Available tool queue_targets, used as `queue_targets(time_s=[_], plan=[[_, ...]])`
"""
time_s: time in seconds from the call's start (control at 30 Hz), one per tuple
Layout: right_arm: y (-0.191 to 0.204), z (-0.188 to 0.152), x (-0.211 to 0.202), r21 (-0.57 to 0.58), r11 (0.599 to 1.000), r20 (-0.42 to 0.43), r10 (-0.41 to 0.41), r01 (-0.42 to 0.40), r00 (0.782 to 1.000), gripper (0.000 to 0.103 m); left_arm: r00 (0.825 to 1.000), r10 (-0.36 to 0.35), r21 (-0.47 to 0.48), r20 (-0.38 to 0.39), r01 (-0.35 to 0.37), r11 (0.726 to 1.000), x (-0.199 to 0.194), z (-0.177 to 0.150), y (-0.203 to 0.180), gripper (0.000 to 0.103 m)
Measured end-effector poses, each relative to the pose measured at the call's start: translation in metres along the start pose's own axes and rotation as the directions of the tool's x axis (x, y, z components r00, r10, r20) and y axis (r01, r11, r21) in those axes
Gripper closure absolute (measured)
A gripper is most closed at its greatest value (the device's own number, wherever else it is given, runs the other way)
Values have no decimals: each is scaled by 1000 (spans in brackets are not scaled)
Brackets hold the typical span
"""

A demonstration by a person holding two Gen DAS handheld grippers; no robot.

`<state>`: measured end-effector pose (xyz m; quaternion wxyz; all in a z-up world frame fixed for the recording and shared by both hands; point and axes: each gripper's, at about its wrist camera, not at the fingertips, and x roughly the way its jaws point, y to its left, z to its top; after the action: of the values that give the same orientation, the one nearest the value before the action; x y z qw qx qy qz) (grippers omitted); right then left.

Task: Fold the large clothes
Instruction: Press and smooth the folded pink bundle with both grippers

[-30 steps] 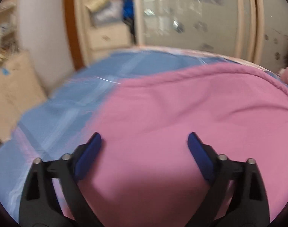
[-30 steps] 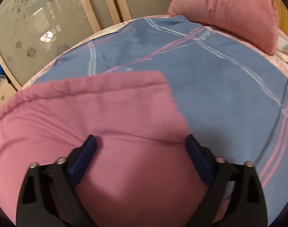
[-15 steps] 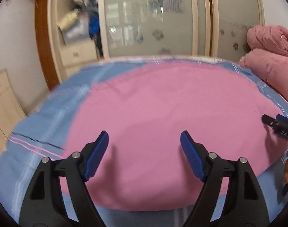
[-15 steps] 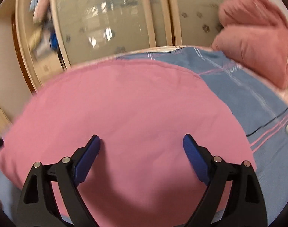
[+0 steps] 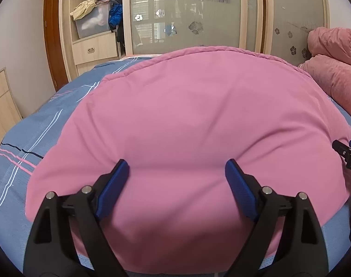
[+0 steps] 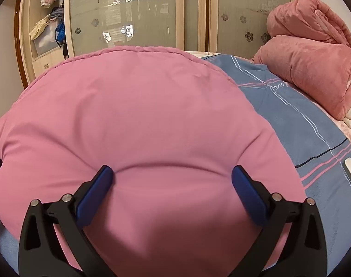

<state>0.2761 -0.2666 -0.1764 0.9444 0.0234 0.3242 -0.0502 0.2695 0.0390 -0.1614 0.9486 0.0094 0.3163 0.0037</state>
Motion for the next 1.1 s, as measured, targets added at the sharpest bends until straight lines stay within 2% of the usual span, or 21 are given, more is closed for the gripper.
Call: queue_targets(time_s=[0.37,0.43,0.5,0.53,0.57,0.67,0.77,0.8,0.9,1.0,1.1], plan=[[-1,-3,-10,18,1000,40,9,-10,999,1,1000,11,-11,17,-11,1000,-6,-5,1,12],[1,4,-30,48,999,87,2,-6,996,1,998,33,-12,47,-33,999,-21,4,0,12],[12,26,-53,26,997,150,67,-71,986,1,990,-2,13,138,0,1000,-46,24,-7,9],[20,39,-59,4,998,161,64,-66,985,1,987,-5,31,162,0,1000,-52,34,-13,3],[30,52,-60,-15,998,158,59,-57,986,1,987,-14,43,160,7,999,-52,41,-18,2],[61,88,-27,-57,996,26,64,-63,998,1,999,-16,72,46,13,997,-24,57,-34,2],[78,91,28,-124,992,-127,23,-38,992,1,996,-41,48,-81,45,998,16,52,-35,2],[81,88,42,-147,989,-151,3,-26,989,1,993,-58,23,-105,61,998,27,49,-31,2],[88,80,67,-207,978,-133,-14,-14,991,1,988,-100,-12,-121,99,995,46,41,-22,2],[89,78,84,-193,981,-137,-10,-17,991,1,991,-68,14,-116,70,997,60,39,-29,2],[89,79,91,-186,982,-135,-11,-14,991,1,988,-70,7,-136,72,997,73,42,-30,2]])
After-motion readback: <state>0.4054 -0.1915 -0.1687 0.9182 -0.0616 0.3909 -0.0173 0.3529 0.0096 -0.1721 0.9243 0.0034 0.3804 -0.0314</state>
